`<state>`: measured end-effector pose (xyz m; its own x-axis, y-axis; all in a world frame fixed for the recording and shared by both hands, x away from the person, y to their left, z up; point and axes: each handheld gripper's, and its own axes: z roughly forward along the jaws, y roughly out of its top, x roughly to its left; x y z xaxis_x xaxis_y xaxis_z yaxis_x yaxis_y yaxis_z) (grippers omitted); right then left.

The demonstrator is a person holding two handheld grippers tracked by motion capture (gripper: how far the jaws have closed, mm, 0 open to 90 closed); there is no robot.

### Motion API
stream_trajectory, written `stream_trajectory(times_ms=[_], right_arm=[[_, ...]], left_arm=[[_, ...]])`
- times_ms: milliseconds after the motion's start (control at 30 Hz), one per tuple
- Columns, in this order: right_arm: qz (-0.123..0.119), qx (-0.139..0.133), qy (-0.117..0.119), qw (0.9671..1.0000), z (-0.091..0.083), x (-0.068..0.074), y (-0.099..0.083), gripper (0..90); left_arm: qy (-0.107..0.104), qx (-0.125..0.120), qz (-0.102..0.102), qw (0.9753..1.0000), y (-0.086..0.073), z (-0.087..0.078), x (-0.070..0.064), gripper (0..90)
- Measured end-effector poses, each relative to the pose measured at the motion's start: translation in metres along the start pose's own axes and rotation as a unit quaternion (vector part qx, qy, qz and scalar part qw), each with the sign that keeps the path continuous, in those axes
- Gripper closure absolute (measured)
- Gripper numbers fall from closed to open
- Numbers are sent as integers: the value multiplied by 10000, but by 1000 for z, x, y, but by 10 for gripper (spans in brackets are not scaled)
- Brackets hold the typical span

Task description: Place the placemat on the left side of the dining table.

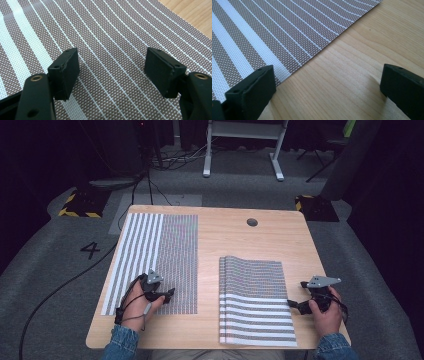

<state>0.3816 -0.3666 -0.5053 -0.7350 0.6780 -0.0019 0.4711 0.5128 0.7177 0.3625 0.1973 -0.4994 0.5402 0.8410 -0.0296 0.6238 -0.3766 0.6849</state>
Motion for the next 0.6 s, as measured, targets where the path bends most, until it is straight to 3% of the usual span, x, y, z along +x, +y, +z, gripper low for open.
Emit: stream_trajectory(times_ms=[200, 400, 533, 600], right_arm=[[3, 14, -5, 10000, 0, 0, 0, 3], [1, 15, -6, 10000, 0, 0, 0, 3], [1, 15, -6, 10000, 0, 0, 0, 3], [-9, 16, -5, 10000, 0, 0, 0, 3]], left_arm=[[72, 4, -61, 10000, 1, 1, 0, 292], [348, 145, 139, 9992, 5, -7, -6, 338], [123, -125, 92, 9998, 13, -18, -17, 311], [55, -226, 212, 9995, 19, -26, -28, 301]])
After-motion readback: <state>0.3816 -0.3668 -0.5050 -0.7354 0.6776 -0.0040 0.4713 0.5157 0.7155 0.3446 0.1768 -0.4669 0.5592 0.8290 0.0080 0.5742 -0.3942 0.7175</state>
